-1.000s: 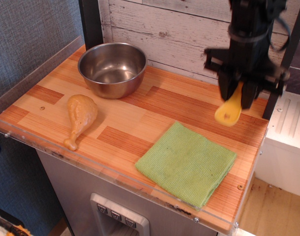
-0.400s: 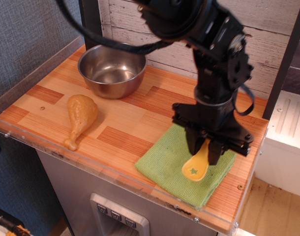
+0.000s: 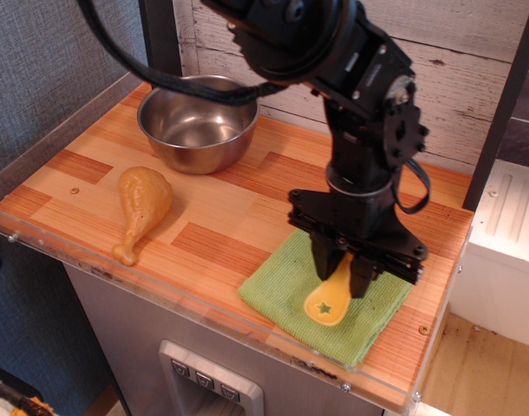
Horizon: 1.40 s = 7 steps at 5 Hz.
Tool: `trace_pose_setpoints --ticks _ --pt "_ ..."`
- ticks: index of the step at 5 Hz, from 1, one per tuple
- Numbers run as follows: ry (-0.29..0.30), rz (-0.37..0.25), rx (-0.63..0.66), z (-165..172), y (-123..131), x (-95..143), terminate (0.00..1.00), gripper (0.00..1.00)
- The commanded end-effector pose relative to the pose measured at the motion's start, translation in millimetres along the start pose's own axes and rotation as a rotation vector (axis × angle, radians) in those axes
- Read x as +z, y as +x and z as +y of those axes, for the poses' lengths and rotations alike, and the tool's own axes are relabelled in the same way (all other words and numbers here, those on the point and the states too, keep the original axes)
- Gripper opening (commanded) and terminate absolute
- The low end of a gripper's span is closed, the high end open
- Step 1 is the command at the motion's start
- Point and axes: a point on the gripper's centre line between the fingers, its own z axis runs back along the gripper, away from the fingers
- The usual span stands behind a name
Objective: Place the yellow brush on the green cloth.
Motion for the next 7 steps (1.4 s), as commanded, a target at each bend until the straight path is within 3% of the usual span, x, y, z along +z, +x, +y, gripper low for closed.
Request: trace_pose_setpoints --ticks 1,3,4,5,7 --pt "-0.008 -0.039 0.001 5 2 15 0.00 1.00" --pt "-0.014 -0.039 -0.028 6 6 23 0.00 1.00" --pt "0.014 -0.109 0.025 30 12 58 0.00 1.00" --pt "0.031 -0.108 0.073 50 20 70 0.00 1.00" --pt "0.009 -0.069 0.099 60 19 62 0.00 1.00"
